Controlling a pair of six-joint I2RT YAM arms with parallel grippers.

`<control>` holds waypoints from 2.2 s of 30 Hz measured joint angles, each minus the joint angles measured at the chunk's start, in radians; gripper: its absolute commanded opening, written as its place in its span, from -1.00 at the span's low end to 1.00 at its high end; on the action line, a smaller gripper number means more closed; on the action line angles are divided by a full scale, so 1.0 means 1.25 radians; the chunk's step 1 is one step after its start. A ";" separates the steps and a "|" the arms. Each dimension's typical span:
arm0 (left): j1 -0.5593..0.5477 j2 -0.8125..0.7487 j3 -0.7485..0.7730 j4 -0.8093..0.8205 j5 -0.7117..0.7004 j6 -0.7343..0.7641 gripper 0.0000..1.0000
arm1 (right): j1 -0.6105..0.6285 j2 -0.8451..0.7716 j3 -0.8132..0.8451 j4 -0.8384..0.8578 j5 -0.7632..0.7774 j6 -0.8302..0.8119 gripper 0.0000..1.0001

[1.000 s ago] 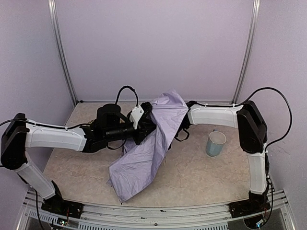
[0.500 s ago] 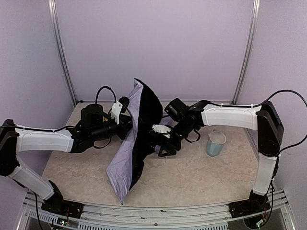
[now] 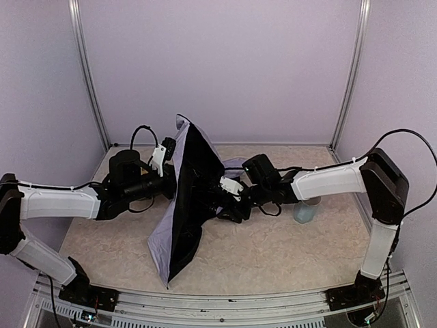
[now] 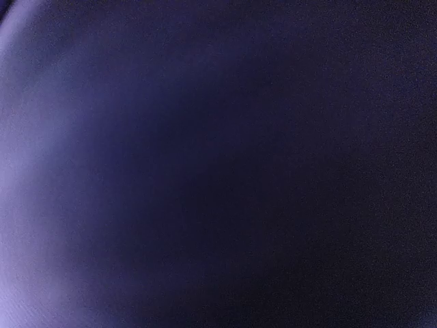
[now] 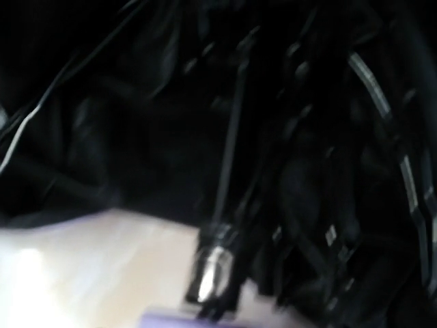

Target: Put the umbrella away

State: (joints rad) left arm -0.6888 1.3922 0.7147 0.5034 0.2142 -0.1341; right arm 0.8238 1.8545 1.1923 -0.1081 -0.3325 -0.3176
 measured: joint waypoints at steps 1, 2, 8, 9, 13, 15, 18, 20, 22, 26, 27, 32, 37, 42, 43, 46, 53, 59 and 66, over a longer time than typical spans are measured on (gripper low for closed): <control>0.000 0.000 -0.002 0.001 0.000 -0.002 -1.00 | 0.000 0.009 -0.012 0.045 0.003 0.007 0.26; 0.000 0.000 -0.004 0.001 0.002 -0.003 -1.00 | 0.001 0.013 -0.029 0.089 0.008 0.014 0.22; -0.002 0.000 -0.009 0.004 0.008 -0.013 -1.00 | 0.019 0.031 -0.111 0.283 0.088 0.027 0.14; -0.002 0.000 -0.009 0.004 0.008 -0.014 -1.00 | 0.025 0.041 -0.116 0.311 0.104 0.025 0.14; -0.005 0.000 -0.009 0.004 0.009 -0.016 -1.00 | 0.052 0.077 -0.140 0.396 0.154 0.024 0.02; -0.005 0.000 -0.009 0.004 0.010 -0.016 -1.00 | 0.059 0.088 -0.153 0.428 0.171 0.023 -0.20; -0.007 0.002 -0.009 0.004 0.012 -0.016 -1.00 | 0.063 0.097 -0.161 0.465 0.190 0.022 -0.52; -0.007 0.002 -0.009 0.004 0.012 -0.015 -1.00 | 0.063 0.098 -0.162 0.482 0.196 0.023 -0.73; -0.007 0.002 -0.009 0.004 0.011 -0.015 -1.00 | 0.063 0.099 -0.162 0.493 0.198 0.023 -1.00; -0.007 0.000 -0.009 0.002 0.011 -0.009 0.07 | 0.063 0.095 -0.161 0.488 0.202 0.024 -1.00; -0.007 -0.004 -0.009 -0.001 0.011 -0.011 0.27 | 0.061 0.089 -0.161 0.479 0.200 0.026 -1.00; -0.007 -0.090 -0.004 -0.044 -0.017 0.012 0.80 | 0.017 0.009 -0.141 0.369 0.145 0.048 -1.00; -0.011 -0.237 0.011 -0.064 -0.081 0.052 0.97 | -0.125 -0.128 -0.055 0.235 0.017 0.092 -1.00; -0.012 -0.347 0.017 -0.065 -0.137 0.083 0.96 | -0.247 -0.221 0.131 0.120 -0.093 0.117 -1.00; -0.012 -0.358 0.017 -0.065 -0.145 0.089 0.92 | -0.256 -0.232 0.157 0.106 -0.112 0.118 -1.00; -0.012 -0.367 0.013 -0.062 -0.153 0.098 0.72 | -0.266 -0.260 0.270 0.028 -0.193 0.108 -1.00; -0.079 -0.304 -0.076 -0.008 -0.046 0.140 0.71 | -0.263 -0.289 0.415 -0.049 -0.299 0.133 -1.00; -0.219 -0.204 -0.140 0.099 0.034 0.217 0.94 | -0.263 -0.291 0.437 -0.051 -0.308 0.186 -1.00; -0.230 -0.091 -0.122 0.202 0.049 0.221 0.41 | -0.263 -0.291 0.437 -0.057 -0.306 0.206 -1.00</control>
State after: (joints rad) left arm -0.9764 1.2789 0.5621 0.7555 0.2749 0.1425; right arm 0.4950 1.4902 1.7382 -0.1791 -0.7147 -0.0601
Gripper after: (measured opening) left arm 0.884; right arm 0.268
